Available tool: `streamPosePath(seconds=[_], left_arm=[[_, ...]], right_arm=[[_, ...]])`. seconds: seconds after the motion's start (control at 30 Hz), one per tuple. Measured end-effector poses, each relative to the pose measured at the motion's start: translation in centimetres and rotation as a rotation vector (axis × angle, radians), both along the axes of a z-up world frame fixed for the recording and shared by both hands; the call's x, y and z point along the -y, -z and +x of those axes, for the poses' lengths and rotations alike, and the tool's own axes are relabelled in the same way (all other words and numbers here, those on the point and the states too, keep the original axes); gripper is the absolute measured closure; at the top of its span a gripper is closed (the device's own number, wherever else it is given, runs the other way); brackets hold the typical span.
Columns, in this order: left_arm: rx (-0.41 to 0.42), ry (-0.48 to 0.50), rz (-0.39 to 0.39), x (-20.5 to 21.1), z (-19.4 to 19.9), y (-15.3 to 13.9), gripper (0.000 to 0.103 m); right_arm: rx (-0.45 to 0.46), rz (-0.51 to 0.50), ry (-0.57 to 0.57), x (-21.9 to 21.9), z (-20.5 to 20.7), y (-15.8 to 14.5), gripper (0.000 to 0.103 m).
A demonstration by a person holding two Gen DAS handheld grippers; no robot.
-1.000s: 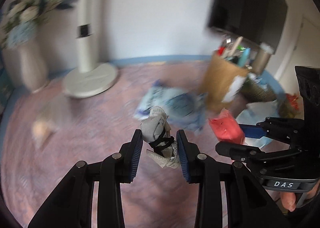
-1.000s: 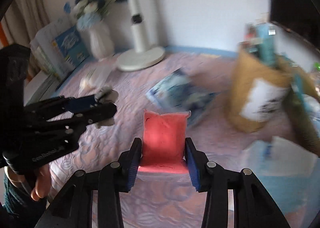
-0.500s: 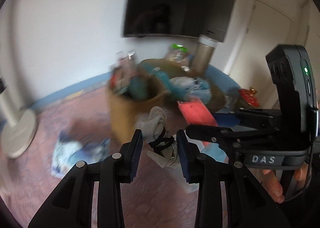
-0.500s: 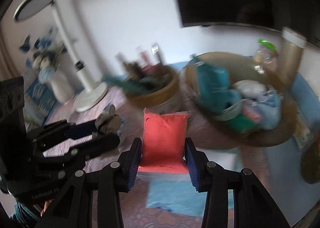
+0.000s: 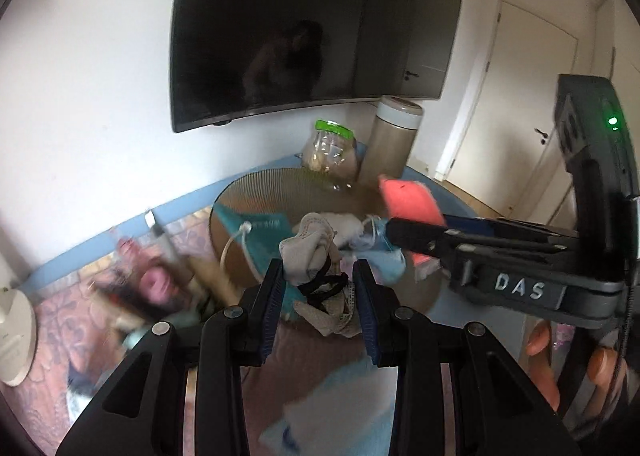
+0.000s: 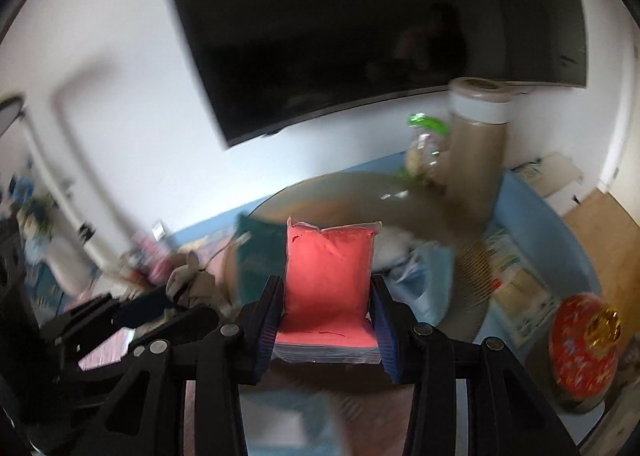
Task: Organize soft objects
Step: 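Carry the white item and red pouch to the woven tray and open both grippers, then return both tools to the quilt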
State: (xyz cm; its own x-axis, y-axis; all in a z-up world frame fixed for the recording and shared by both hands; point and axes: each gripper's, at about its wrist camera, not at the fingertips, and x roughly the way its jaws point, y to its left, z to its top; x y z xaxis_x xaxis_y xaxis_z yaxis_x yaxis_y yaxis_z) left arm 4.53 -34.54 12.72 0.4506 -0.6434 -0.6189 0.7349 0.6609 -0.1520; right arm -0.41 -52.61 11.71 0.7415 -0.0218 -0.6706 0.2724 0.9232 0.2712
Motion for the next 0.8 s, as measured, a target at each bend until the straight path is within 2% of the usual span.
streamPosePath(seconds=[0.17, 0.23, 0.27, 0.3, 0.33, 0.37, 0.4, 0.53, 0.67, 0.8], left_arm=[[-0.025, -0.030, 0.025, 3.3, 1.9, 1.2, 0.072], [-0.014, -0.023, 0.027, 4.0, 2.0, 1.6, 0.070], [-0.009, -0.024, 0.031, 4.4, 2.1, 1.8, 0.069], [-0.004, -0.021, 0.031, 4.6, 2.1, 1.9, 0.056], [0.001, -0.018, 0.026, 4.7, 2.1, 2.0, 0.039], [0.009, -0.021, 0.027, 4.7, 2.0, 2.1, 0.029], [0.020, -0.024, 0.034, 4.5, 1.7, 2.2, 0.021], [0.038, 0.019, 0.009, 3.3, 0.3, 1.7, 0.021], [0.018, 0.036, -0.025, 1.1, -1.0, 0.4, 0.021], [0.051, 0.013, -0.026, -3.2, -3.4, -1.9, 0.021]], right_arm=[[0.015, 0.034, 0.084, 2.9, 1.6, 0.0, 0.061], [0.005, 0.046, 0.076, 3.3, 2.7, 0.2, 0.061], [-0.008, 0.043, 0.069, 3.4, 3.4, 0.4, 0.056], [-0.022, 0.041, 0.066, 3.3, 3.8, 0.6, 0.049], [-0.037, 0.036, 0.072, 3.3, 4.1, 0.8, 0.035], [-0.034, 0.029, 0.088, 3.3, 4.0, 0.9, 0.029], [-0.024, 0.022, 0.098, 3.4, 3.7, 1.0, 0.029], [0.001, 0.048, 0.123, 4.0, 1.9, 1.2, 0.029], [0.012, 0.163, 0.128, 4.7, -0.1, 1.4, 0.028], [0.060, 0.116, 0.181, 3.1, -2.9, -0.1, 0.028]])
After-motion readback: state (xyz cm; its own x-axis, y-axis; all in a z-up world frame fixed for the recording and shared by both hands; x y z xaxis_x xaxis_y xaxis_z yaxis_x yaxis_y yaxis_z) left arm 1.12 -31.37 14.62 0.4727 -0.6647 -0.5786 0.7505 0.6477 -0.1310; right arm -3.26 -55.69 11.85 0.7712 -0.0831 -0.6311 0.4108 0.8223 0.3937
